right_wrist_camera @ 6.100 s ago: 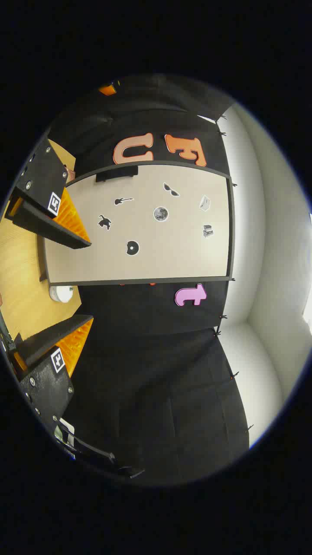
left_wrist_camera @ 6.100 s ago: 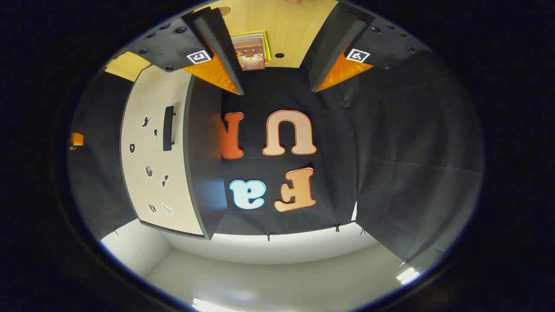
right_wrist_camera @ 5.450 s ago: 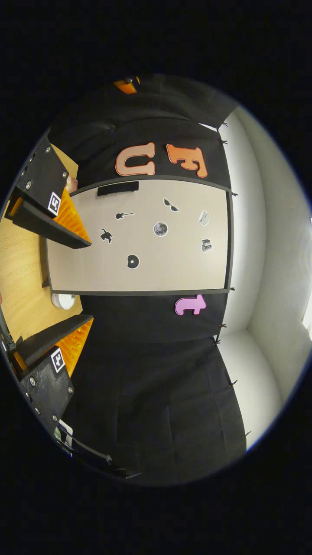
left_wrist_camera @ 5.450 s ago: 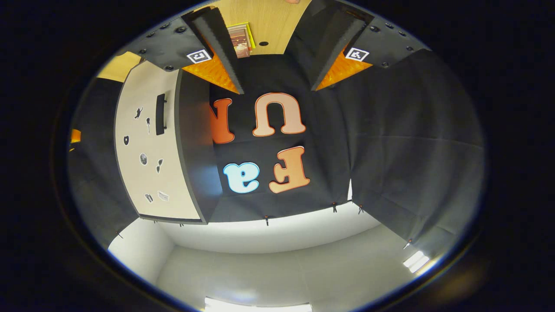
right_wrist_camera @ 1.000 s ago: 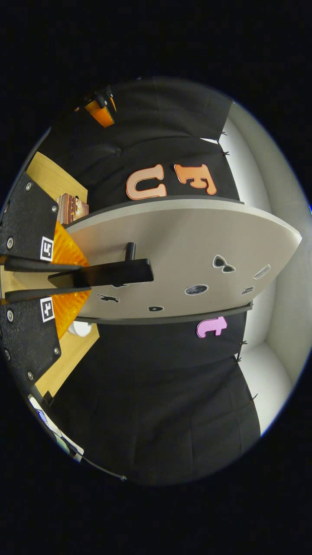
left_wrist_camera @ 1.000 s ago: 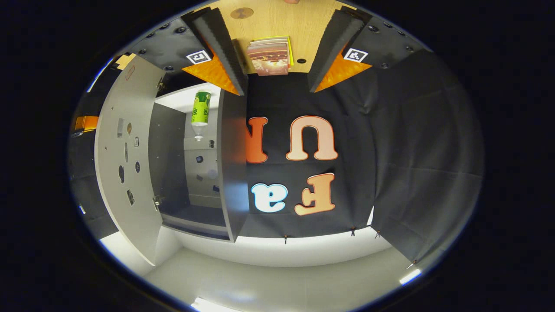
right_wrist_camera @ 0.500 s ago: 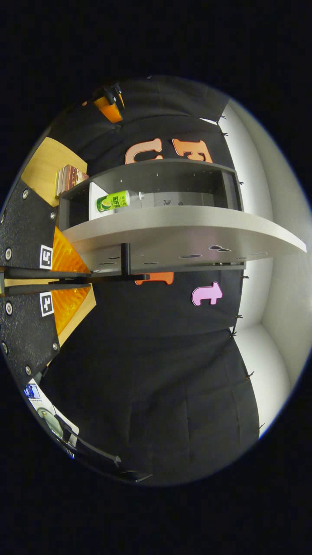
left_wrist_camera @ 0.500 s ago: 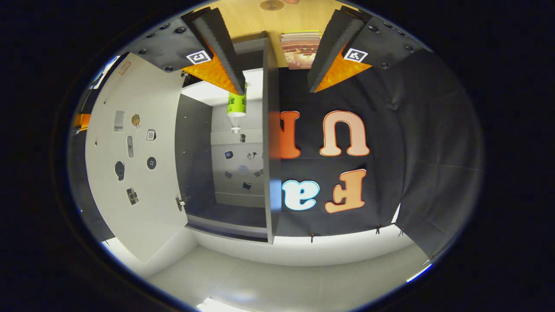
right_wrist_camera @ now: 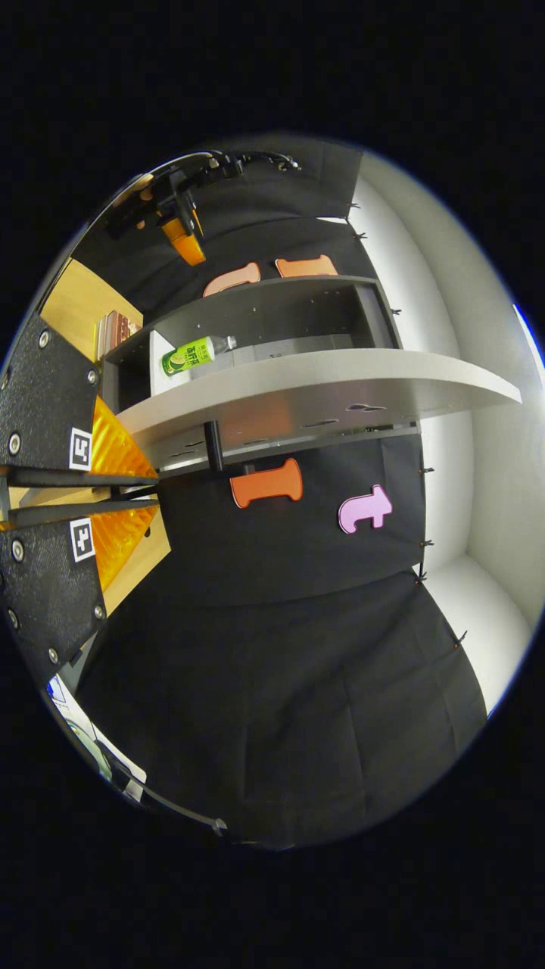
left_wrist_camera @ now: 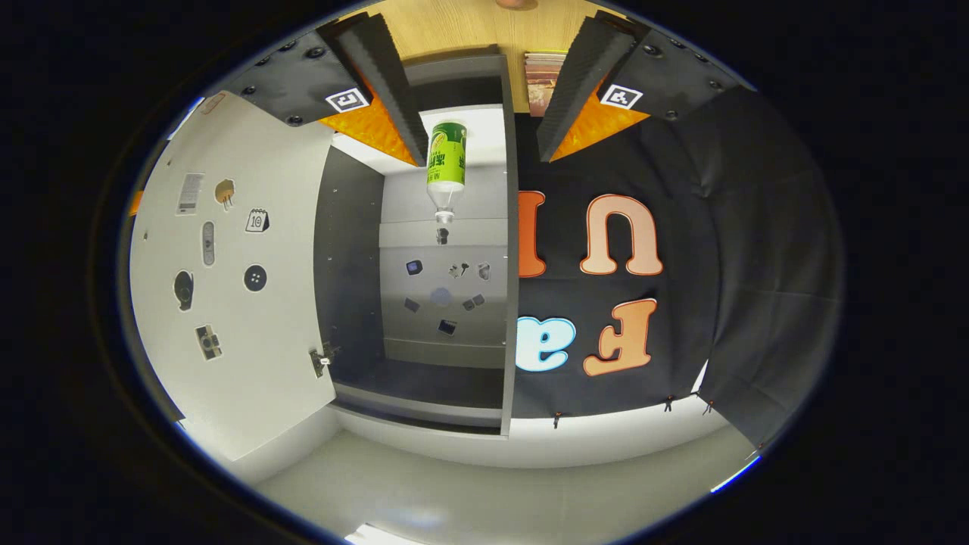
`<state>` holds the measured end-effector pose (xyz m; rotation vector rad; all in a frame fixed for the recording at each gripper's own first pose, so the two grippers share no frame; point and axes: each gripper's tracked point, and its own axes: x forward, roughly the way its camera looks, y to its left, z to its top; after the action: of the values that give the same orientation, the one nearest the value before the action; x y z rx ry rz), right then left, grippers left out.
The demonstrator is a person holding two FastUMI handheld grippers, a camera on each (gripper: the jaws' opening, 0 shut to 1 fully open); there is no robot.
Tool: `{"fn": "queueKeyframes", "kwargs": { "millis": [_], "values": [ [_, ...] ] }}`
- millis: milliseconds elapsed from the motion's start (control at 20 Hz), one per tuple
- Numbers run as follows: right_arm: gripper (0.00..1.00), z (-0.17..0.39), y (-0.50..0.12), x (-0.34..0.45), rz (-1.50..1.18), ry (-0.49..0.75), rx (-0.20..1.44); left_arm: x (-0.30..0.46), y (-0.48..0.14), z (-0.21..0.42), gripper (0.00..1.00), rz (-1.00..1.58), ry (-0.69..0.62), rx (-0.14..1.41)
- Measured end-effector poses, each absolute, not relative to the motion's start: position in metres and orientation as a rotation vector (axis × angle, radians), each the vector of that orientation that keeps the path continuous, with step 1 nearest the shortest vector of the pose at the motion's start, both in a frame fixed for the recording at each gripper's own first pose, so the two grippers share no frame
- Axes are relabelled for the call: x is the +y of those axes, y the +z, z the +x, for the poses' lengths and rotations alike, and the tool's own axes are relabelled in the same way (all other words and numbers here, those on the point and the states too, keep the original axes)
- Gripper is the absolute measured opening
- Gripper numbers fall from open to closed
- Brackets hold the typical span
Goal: Open the cabinet door with the right hand, grasp the bottle in the cabinet with the left hand and place it on the coaster, then close the cabinet door with the right hand.
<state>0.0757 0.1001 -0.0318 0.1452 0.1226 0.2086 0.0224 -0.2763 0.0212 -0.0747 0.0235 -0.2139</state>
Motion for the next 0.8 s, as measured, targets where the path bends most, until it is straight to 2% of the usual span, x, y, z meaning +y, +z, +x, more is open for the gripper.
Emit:
{"fn": "queueKeyframes", "kwargs": {
  "millis": [100, 200, 250, 450, 500, 550, 600, 800],
  "values": [
    [0.14, 0.072, -0.033, 0.108, 0.177, 0.256, 0.140, -0.285, 0.026, 0.028, 0.94, -0.078, -0.205, 0.019],
    [0.25, 0.066, -0.030, 0.110, 0.210, 0.293, 0.152, -0.292, 0.031, 0.034, 0.95, -0.083, -0.195, 0.011],
    [0.31, 0.068, -0.028, 0.100, 0.197, 0.282, 0.144, -0.295, 0.035, 0.037, 0.96, -0.087, -0.190, 0.006],
    [0.32, 0.081, -0.027, 0.070, 0.136, 0.190, 0.107, -0.304, 0.045, 0.054, 0.95, -0.094, -0.175, -0.010],
    [0.42, 0.083, -0.028, 0.067, 0.132, 0.176, 0.109, -0.308, 0.048, 0.059, 0.95, -0.090, -0.177, -0.015],
    [0.37, 0.084, -0.028, 0.061, 0.127, 0.158, 0.109, -0.315, 0.047, 0.065, 0.95, -0.083, -0.185, -0.015],
    [0.39, 0.086, -0.028, 0.055, 0.124, 0.141, 0.108, -0.321, 0.045, 0.069, 0.95, -0.075, -0.194, -0.011],
    [0.59, 0.098, -0.025, 0.032, 0.115, 0.071, 0.095, -0.350, 0.037, 0.092, 0.96, -0.066, -0.222, 0.004]
  ]
}}
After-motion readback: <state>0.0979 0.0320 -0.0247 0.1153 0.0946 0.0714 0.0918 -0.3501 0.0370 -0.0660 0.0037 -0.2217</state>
